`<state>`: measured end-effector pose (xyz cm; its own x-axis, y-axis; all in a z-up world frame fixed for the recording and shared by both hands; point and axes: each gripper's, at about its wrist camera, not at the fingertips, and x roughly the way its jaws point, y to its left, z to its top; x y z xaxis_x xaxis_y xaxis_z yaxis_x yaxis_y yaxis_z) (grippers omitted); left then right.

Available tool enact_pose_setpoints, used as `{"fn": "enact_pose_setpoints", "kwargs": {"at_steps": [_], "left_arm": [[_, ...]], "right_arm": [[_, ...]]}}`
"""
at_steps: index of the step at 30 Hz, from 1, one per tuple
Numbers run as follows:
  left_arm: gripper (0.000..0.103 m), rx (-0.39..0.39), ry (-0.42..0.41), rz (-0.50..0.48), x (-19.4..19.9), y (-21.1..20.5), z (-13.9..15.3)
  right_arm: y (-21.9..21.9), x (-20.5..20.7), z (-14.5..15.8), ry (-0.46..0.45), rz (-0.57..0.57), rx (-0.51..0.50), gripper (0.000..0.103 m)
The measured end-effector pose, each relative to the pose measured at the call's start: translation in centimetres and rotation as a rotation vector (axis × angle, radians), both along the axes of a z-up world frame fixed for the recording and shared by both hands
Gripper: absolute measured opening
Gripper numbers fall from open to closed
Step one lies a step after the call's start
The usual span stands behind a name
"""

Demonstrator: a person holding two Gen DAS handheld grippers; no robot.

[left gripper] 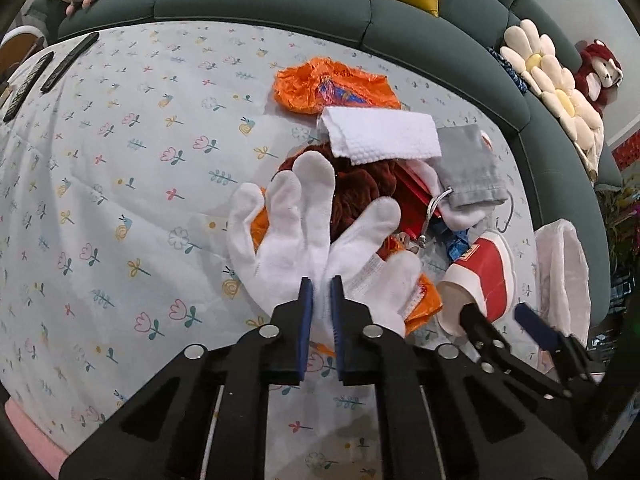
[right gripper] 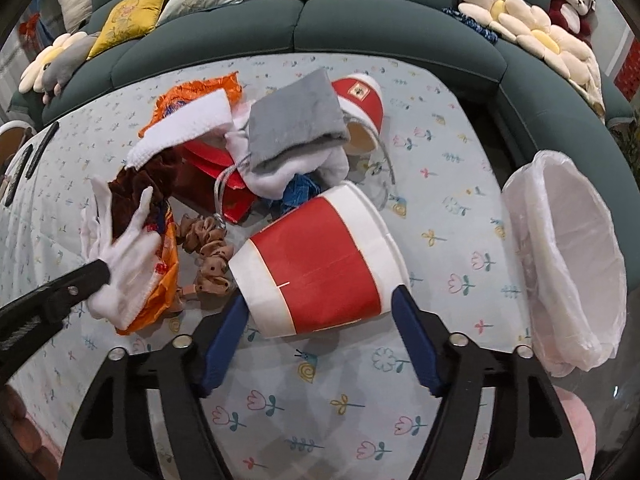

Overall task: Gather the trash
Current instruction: 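Grasp the white glove with the left tool while the right tool grasps the red-white paper cup, then carry the glove and cup in both tools over the white bin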

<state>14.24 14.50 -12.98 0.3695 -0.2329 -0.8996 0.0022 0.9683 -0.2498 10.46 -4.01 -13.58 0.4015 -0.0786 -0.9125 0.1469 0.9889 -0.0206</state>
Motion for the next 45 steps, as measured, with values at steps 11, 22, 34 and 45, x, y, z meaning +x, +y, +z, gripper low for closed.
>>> {"fn": "enact_pose_setpoints", "kwargs": {"at_steps": [11, 22, 34, 45], "left_arm": [[0.006, 0.023, -0.037, -0.006, -1.4, -0.8, 2.1], [0.006, 0.040, -0.110, -0.069, -2.9, -4.4, 5.5], [0.006, 0.040, -0.202, -0.178, -3.9, -10.8, 9.8], [0.006, 0.024, -0.266, -0.310, -4.9, -19.5, 12.9]], "right_arm": [[-0.6, -0.4, 0.6, -0.003, 0.009, 0.074, 0.020], [-4.2, -2.3, 3.5, -0.067, -0.032, 0.144, 0.002], [-9.8, -4.8, 8.5, -0.190, -0.111, 0.180, 0.002], [-16.8, -7.8, 11.5, -0.260, -0.196, 0.155, 0.002]]}}
